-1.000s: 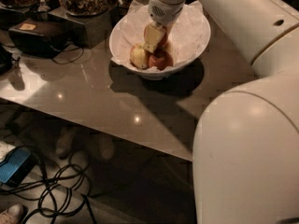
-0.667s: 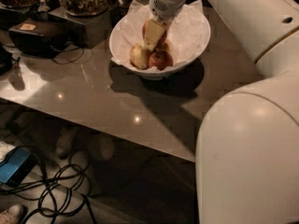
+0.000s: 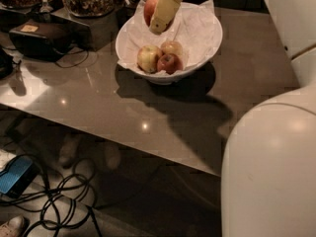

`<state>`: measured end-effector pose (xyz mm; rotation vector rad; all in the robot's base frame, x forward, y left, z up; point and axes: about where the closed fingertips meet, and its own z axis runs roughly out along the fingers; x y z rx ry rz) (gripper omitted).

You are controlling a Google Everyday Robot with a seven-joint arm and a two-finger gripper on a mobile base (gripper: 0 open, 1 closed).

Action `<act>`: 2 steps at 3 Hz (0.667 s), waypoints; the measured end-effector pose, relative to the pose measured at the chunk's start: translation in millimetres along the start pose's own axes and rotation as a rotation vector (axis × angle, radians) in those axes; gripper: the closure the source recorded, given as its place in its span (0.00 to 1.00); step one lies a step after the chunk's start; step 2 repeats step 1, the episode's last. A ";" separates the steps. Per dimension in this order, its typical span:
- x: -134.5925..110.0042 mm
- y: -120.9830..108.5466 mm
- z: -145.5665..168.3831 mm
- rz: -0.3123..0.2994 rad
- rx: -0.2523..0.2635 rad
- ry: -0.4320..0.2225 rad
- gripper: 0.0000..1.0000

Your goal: Pick apple from white bowl

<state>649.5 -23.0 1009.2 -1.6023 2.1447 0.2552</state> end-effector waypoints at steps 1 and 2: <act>-17.5 25.4 -35.8 -0.122 -0.025 -0.099 1.00; -17.5 25.4 -35.8 -0.122 -0.025 -0.099 1.00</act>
Offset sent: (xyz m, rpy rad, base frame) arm 0.0000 0.0000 0.0000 0.0000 0.0000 0.0000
